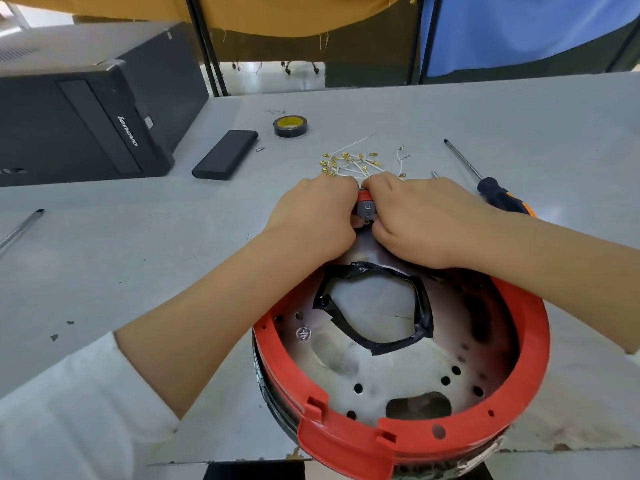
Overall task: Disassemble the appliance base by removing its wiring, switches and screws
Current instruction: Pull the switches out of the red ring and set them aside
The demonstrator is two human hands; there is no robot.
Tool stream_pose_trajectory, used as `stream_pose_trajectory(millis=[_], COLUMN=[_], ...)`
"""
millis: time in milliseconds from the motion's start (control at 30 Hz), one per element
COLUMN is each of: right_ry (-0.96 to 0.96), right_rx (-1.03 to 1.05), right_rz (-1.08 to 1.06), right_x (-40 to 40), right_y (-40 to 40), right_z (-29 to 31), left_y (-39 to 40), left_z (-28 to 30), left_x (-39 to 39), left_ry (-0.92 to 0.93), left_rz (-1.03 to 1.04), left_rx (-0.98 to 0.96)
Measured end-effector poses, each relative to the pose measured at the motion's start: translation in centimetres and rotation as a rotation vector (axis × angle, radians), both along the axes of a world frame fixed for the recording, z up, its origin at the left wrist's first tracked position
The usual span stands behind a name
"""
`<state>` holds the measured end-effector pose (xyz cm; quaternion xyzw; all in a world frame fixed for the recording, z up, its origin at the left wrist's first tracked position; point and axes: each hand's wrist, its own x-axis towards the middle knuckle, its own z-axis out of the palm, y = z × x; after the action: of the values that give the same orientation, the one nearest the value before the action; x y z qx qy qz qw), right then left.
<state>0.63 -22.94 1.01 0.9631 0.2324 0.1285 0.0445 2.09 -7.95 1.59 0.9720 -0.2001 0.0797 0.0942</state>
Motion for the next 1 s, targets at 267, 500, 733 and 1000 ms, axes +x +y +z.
stream_pose_trajectory(millis=[267, 500, 733, 1000], right_ry=[0.013, -0.009, -0.030, -0.053], right_rx=[-0.009, -0.033, -0.031, -0.071], right_rz=[-0.006, 0.001, -0.001, -0.011], right_x=[-0.11, 0.06, -0.09, -0.17], right_y=[-0.07, 0.00, -0.07, 0.12], right_z=[0.15, -0.11, -0.07, -0.19], left_y=[0.34, 0.17, -0.19, -0.34], left_z=[-0.09, -0.17, -0.05, 0.23], left_x=[-0.13, -0.04, -0.22, -0.70], left_ry=[0.004, -0.065, -0.054, -0.071], left_rz=[-0.076, -0.015, 0.021, 0.049], left_rx=[0.043, 0.076, 0.095, 0.126])
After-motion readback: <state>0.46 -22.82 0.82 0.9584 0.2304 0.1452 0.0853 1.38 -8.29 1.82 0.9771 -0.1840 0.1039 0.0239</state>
